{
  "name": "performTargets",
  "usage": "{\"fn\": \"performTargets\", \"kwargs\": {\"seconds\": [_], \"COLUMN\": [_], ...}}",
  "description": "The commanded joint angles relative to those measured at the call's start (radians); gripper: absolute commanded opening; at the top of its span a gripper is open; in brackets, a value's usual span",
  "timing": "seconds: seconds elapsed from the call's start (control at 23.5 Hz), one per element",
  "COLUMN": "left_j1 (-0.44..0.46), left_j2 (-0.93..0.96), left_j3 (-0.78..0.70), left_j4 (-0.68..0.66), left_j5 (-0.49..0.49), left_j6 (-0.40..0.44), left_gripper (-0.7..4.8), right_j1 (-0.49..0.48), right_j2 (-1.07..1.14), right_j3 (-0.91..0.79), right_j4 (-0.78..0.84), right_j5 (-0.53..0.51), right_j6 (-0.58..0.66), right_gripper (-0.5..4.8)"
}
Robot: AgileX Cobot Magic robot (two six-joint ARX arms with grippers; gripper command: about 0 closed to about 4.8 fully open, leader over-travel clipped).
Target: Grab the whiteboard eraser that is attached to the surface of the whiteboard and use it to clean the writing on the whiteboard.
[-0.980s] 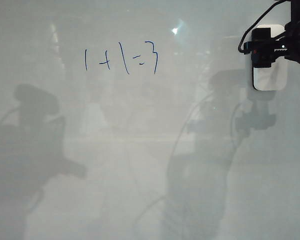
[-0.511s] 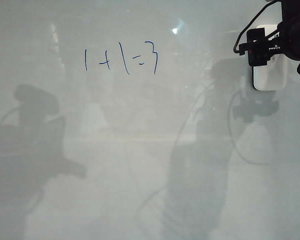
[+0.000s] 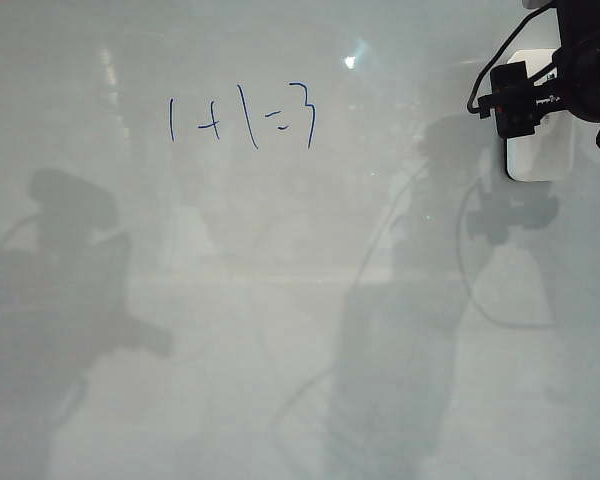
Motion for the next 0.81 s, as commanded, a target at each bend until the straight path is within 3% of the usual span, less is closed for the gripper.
{"fn": "performTargets", "kwargs": {"seconds": [0.04, 0.81], "left_j1": [0.001, 0.001], "left_j2": [0.002, 0.002], "left_j3": [0.002, 0.002], "left_j4": [0.01, 0.009], "left_j5": [0.0, 0.0], "left_j6": [-0.004, -0.008], "left_gripper": [-0.05, -0.05], "right_j1": [0.0, 0.0], "right_j2": [0.011, 0.057], "right_j3": [0.012, 0.059], "right_j4": [-0.003, -0.003], "right_j5": [0.029, 0.031], "right_j6": [-0.002, 0.0], "right_gripper": [4.24, 4.24]}}
